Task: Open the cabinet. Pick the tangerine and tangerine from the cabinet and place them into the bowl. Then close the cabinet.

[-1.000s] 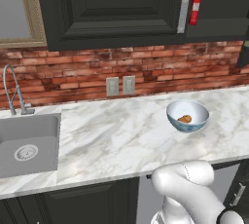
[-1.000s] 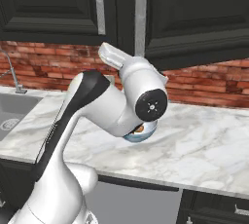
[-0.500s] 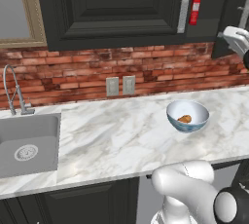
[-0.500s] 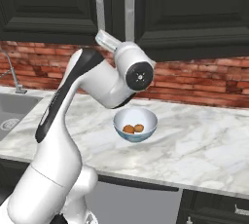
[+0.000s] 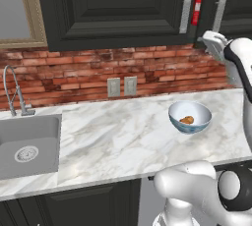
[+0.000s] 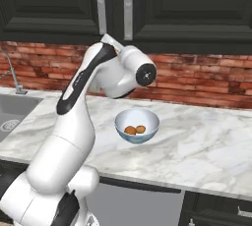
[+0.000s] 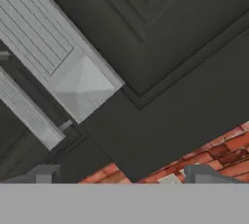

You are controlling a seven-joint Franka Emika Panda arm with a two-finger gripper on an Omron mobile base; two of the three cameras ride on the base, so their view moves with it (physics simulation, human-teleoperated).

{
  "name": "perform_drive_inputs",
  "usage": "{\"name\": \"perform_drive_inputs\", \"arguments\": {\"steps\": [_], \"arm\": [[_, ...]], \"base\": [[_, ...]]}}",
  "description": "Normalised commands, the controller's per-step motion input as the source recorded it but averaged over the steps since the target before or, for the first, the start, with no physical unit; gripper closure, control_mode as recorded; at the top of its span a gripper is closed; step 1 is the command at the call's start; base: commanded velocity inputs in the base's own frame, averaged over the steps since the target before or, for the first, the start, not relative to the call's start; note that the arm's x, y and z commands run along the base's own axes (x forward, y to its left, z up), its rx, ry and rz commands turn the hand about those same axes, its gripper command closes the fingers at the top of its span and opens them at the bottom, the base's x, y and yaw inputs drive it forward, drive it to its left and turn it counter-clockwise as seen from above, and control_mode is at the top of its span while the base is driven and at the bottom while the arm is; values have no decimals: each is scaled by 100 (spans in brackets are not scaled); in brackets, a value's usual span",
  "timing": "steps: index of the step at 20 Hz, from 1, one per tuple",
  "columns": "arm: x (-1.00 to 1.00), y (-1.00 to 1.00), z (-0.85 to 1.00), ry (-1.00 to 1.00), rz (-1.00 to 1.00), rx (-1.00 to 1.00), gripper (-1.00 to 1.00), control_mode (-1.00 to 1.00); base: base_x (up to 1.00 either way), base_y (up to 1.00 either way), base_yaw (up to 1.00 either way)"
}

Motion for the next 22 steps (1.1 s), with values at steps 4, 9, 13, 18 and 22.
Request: {"name": "perform_drive_inputs", "arguments": {"steps": [4, 9, 13, 18, 22], "arm": [[100, 46, -68, 0, 1, 0, -100, -100], [100, -1, 47, -8, -29, 7, -100, -100], [100, -3, 99, -31, -44, 9, -100, -100], [100, -1, 33, -11, -30, 7, -100, -100], [62, -11, 69, -21, -38, 3, -100, -100]], "base": [[0, 0, 0], [0, 0, 0], [0, 0, 0], [0, 0, 0], [0, 0, 0]]}}
